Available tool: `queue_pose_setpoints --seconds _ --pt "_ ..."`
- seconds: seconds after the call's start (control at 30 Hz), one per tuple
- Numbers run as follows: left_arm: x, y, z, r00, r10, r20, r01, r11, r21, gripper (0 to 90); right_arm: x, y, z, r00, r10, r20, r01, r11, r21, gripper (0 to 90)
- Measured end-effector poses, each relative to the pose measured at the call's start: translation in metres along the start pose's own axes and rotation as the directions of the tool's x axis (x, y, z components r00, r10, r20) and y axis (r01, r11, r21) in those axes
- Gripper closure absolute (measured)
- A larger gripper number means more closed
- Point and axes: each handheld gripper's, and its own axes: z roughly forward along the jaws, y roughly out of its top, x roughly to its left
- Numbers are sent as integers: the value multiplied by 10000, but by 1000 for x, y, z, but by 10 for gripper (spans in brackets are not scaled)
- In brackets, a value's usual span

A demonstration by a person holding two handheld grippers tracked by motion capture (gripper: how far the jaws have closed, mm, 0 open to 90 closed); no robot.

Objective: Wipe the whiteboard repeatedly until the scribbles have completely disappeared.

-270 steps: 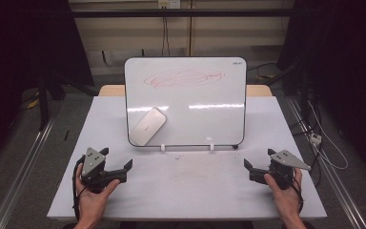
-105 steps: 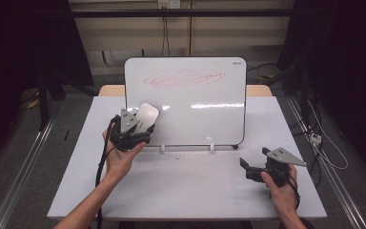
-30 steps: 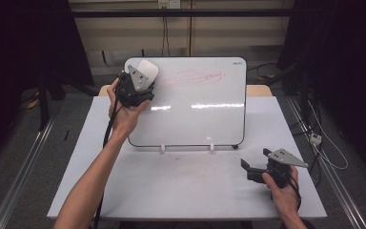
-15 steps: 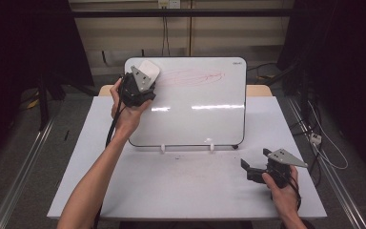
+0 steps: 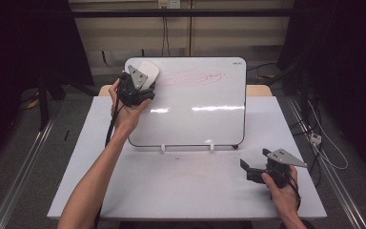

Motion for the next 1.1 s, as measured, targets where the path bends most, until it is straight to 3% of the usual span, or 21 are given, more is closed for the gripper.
queue_pose_setpoints --seconds 0.27,0.73,1.1 --pt "-6 0 1 9998 170 58 -171 9997 144 311 1 0 1 10000 -22 -14 22 10000 23 52" --pt "-30 -10 -3 9964 718 448 -733 9968 329 311 1 0 1 10000 -84 -25 84 10000 19 52" --pt "-53 -26 -12 9877 1345 800 -1376 9899 349 311 2 0 0 9999 -101 -14 101 9999 -16 51"
